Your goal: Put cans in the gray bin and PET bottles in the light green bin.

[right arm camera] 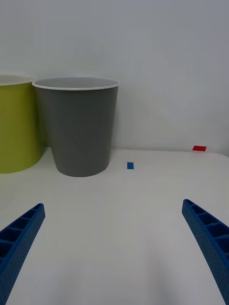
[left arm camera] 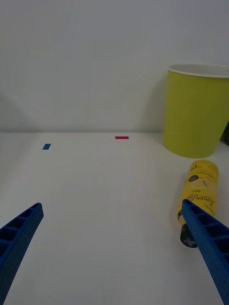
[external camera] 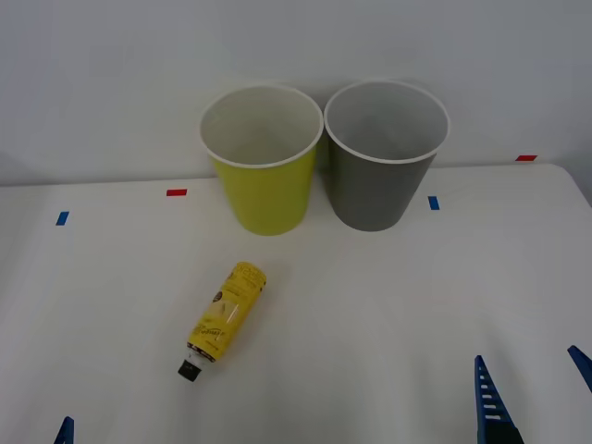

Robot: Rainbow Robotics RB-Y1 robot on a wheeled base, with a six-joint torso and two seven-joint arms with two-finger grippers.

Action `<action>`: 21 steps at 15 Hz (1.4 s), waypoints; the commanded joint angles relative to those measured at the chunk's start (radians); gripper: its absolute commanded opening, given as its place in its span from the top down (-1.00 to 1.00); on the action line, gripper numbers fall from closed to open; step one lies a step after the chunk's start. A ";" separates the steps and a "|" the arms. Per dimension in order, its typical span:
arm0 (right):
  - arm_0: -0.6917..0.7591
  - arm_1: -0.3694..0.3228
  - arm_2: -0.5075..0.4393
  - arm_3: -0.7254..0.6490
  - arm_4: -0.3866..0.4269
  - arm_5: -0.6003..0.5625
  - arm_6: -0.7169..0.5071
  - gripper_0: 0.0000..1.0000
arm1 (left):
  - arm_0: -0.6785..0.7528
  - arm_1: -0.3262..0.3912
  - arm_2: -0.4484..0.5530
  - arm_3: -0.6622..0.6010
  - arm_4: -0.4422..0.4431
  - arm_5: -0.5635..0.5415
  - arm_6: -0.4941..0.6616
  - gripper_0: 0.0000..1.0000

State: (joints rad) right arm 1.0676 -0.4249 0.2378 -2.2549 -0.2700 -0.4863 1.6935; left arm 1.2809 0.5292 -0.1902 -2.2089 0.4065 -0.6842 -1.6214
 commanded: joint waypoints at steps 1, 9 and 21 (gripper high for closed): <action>0.000 0.000 0.000 0.000 0.000 0.000 0.000 -1.00 | 0.000 0.000 0.000 0.000 0.000 0.000 0.000 -1.00; 0.000 0.000 0.000 0.000 0.000 0.000 0.000 -1.00 | 0.000 0.000 0.000 0.000 0.000 0.000 0.000 -1.00; 0.000 0.000 0.000 0.000 0.000 0.000 0.000 -1.00 | 0.000 0.000 0.000 0.000 0.000 0.000 0.000 -1.00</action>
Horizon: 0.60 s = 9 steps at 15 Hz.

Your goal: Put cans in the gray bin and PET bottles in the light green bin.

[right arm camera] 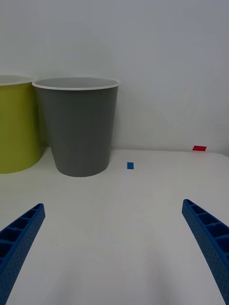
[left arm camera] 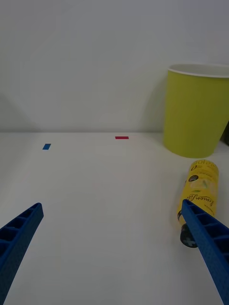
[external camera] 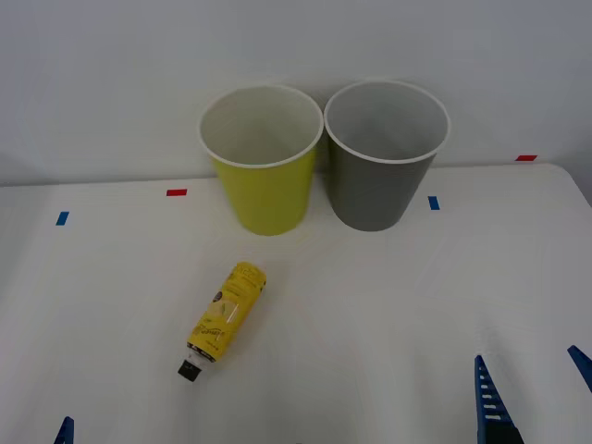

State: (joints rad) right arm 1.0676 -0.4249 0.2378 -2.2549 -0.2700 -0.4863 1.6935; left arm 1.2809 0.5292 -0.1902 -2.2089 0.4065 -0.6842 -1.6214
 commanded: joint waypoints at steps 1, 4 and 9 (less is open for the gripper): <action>0.000 0.000 0.000 0.000 0.000 0.000 0.000 -1.00 | 0.000 0.000 0.000 0.000 0.000 0.000 0.000 -1.00; 0.000 0.000 0.000 0.000 0.000 0.000 0.000 -1.00 | 0.000 0.000 0.000 0.000 0.000 0.000 0.000 -1.00; 0.000 0.000 0.000 0.000 0.000 0.000 0.000 -1.00 | 0.000 0.000 0.000 0.000 0.000 0.000 0.000 -1.00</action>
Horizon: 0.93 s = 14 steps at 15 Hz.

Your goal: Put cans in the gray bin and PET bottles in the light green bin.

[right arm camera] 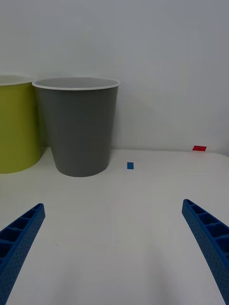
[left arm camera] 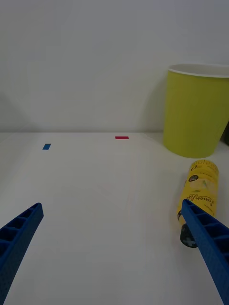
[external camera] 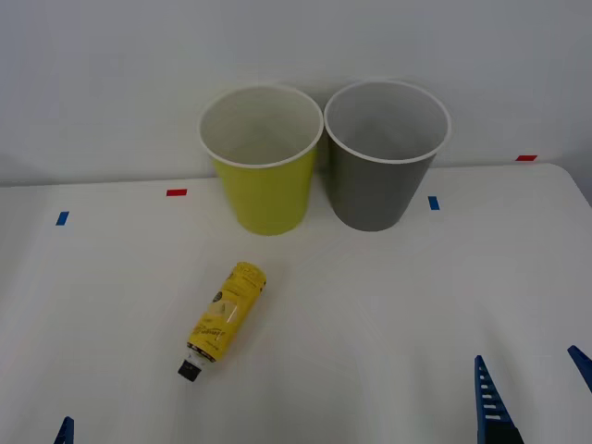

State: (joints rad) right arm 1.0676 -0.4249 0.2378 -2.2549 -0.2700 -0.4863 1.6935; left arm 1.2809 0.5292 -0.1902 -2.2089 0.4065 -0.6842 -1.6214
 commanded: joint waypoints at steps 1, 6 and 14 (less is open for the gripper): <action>0.000 0.000 0.000 0.000 0.000 0.000 0.000 -1.00 | 0.000 0.000 0.000 0.000 0.000 0.000 0.000 -1.00; 0.000 0.000 0.000 0.000 0.000 0.000 0.000 -1.00 | -0.026 -0.002 0.015 0.043 -0.078 0.034 0.009 -1.00; 0.000 0.000 0.000 0.000 0.000 0.000 0.000 -1.00 | -0.135 0.114 0.072 0.043 -0.126 0.175 0.051 -1.00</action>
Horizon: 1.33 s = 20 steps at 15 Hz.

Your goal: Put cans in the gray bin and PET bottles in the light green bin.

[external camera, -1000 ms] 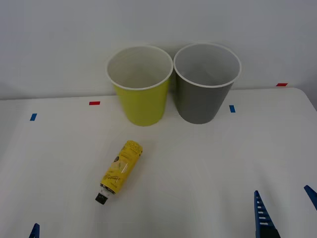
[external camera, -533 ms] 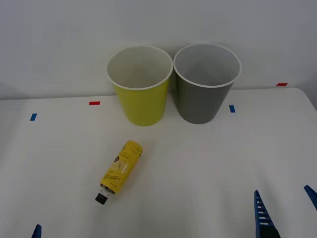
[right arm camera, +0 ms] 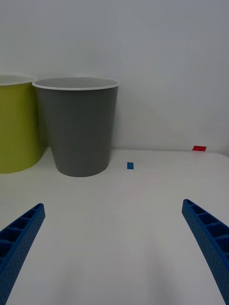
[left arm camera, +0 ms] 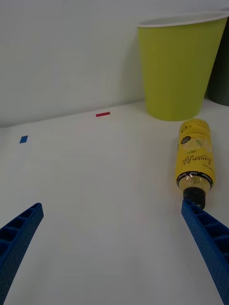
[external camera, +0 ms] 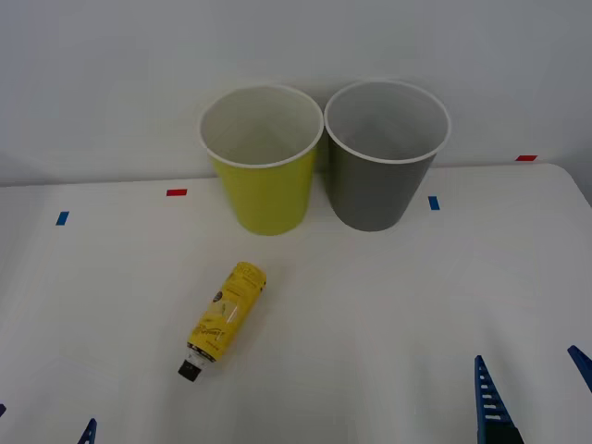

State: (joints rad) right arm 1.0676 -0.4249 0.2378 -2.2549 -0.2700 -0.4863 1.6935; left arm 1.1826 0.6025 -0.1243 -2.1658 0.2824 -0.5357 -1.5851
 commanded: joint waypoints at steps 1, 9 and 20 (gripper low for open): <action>0.000 0.000 0.000 0.000 0.000 0.000 0.000 -1.00 | -0.057 0.056 0.006 0.000 -0.005 0.057 0.019 -1.00; 0.000 0.000 0.000 0.000 0.000 0.000 0.000 -1.00 | -0.208 0.163 0.006 -0.152 -0.016 0.441 0.068 -1.00; 0.000 0.000 0.000 0.000 0.000 0.000 0.000 -1.00 | -0.544 0.264 -0.035 -0.332 0.000 1.079 0.275 -1.00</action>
State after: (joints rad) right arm 1.0677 -0.4249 0.2378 -2.2549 -0.2700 -0.4863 1.6935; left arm 0.6922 0.8459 -0.1351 -2.4925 0.2804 0.4886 -1.3594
